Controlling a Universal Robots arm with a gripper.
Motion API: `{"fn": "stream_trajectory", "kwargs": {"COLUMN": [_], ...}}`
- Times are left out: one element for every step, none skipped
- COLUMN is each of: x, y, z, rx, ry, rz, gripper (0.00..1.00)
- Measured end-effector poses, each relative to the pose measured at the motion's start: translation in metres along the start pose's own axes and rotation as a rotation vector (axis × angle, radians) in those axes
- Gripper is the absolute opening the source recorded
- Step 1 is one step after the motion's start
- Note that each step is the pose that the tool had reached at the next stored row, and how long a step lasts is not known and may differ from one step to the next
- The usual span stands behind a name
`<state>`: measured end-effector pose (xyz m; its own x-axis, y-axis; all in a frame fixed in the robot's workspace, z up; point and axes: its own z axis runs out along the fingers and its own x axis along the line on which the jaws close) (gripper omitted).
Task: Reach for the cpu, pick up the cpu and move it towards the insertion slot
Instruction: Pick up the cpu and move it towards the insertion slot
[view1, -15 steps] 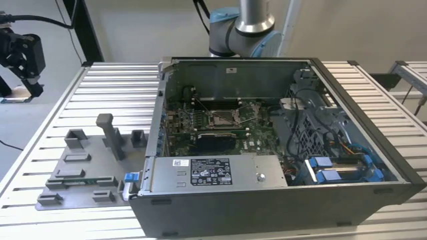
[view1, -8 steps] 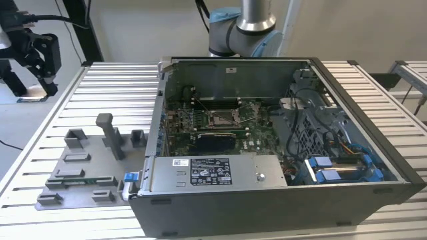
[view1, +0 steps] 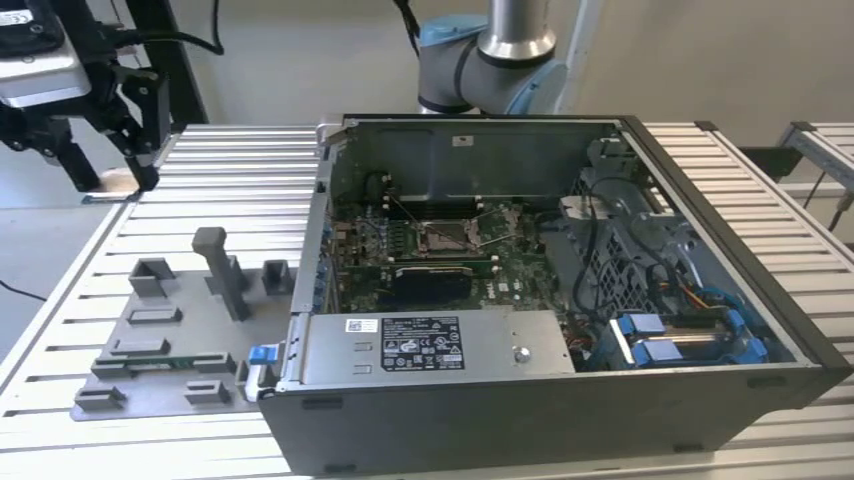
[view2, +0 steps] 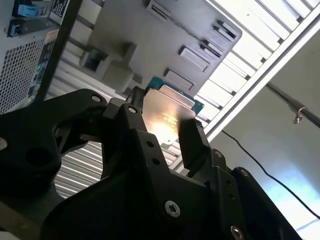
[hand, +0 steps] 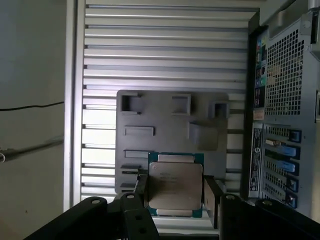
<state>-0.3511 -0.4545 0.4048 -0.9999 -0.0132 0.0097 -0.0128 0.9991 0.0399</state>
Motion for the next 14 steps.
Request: {"fn": "stream_trajectory", "kwargs": {"x": [-0.0046,-0.0095,-0.0141,-0.0186,-0.0229,-0.0276,-0.032,-0.0368,-0.0413,-0.0461,-0.0504,-0.0549,-0.0641,-0.0688], "y": [0.0001,0.0001,0.0002,0.0002,0.0003,0.0004,0.0005,0.0005,0.0006,0.0007,0.0007,0.0008,0.0008,0.0008], "z": [0.0,-0.0001,-0.0002,-0.0002,-0.0002,-0.0002,-0.0003,-0.0004,-0.0004,-0.0004,-0.0004,-0.0005,-0.0006,-0.0006], "rx": [0.0,0.0001,0.0,0.0001,0.0001,0.0,0.0,0.0,0.0,0.0,-0.0001,0.0,0.0,-0.0001], "ry": [0.0,0.0001,0.0,0.0001,0.0,0.0,0.0,0.0,0.0001,0.0,0.0,0.0001,0.0001,0.0], "rz": [0.0,0.0,0.0,0.0,0.0,0.0,0.0,0.0,0.0,0.0,0.0,0.0,0.0,0.0], "gripper": [0.0,0.0,0.0,0.0,0.0,0.0,0.0,0.0,0.0,0.0,0.0,0.0,0.0,0.0]}}
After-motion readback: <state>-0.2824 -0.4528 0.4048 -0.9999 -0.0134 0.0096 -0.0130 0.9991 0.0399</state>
